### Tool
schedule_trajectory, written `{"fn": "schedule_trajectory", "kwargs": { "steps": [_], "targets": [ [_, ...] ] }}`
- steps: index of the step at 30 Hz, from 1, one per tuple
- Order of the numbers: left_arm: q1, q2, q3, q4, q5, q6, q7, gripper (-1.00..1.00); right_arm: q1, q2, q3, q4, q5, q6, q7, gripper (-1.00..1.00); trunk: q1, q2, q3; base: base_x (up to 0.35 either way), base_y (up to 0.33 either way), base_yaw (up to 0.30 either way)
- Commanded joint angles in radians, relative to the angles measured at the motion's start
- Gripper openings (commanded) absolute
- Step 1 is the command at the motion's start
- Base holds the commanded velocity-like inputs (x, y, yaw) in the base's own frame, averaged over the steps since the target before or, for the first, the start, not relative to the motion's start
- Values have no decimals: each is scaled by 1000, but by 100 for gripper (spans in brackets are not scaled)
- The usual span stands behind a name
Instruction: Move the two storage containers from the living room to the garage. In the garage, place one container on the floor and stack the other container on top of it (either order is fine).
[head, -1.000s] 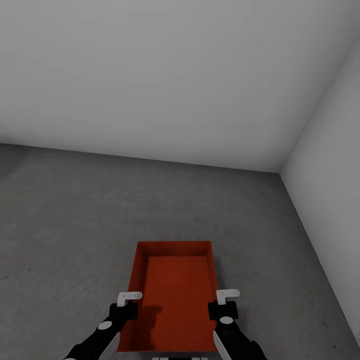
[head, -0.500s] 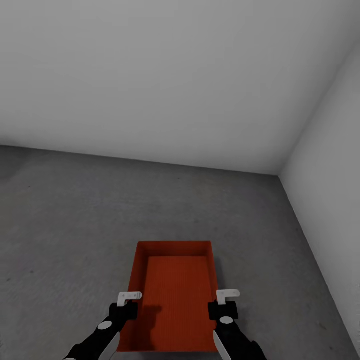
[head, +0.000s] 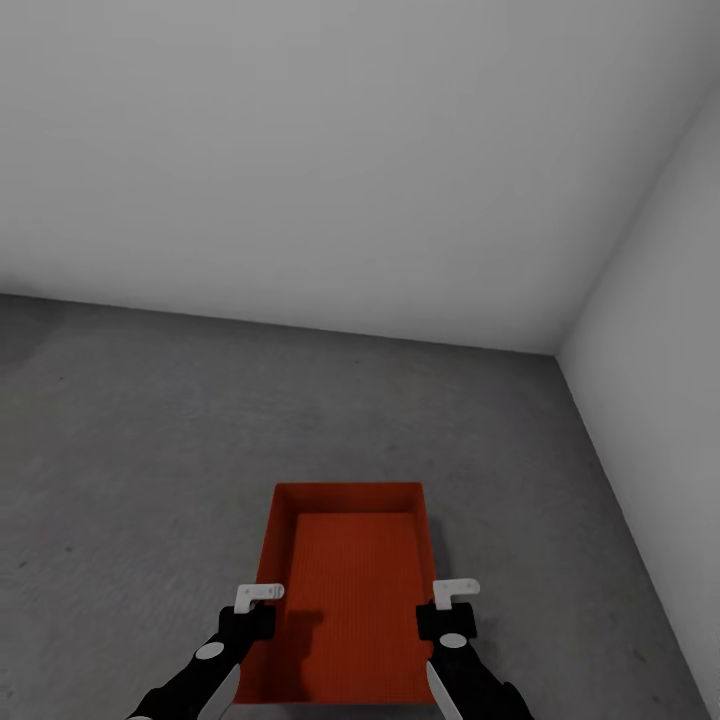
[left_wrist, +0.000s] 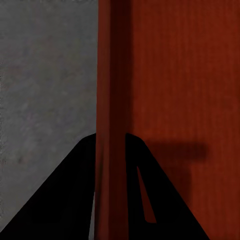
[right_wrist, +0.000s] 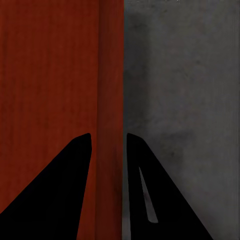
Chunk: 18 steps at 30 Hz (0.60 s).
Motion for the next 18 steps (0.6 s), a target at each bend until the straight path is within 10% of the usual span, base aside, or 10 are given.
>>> {"fn": "schedule_trajectory", "kwargs": {
  "steps": [1, 18],
  "targets": [
    [-1, 2, -10, 3, 11, -3, 15, -100, 0, -16, 17, -3, 37, 9, -15, -100, -4, 7, 3, 0, 0, 0],
    [-1, 2, -10, 3, 12, -6, 16, -100, 0, -16, 17, -3, 37, 10, -14, -100, -4, 7, -18, 0, 0, 0]
  ]
}}
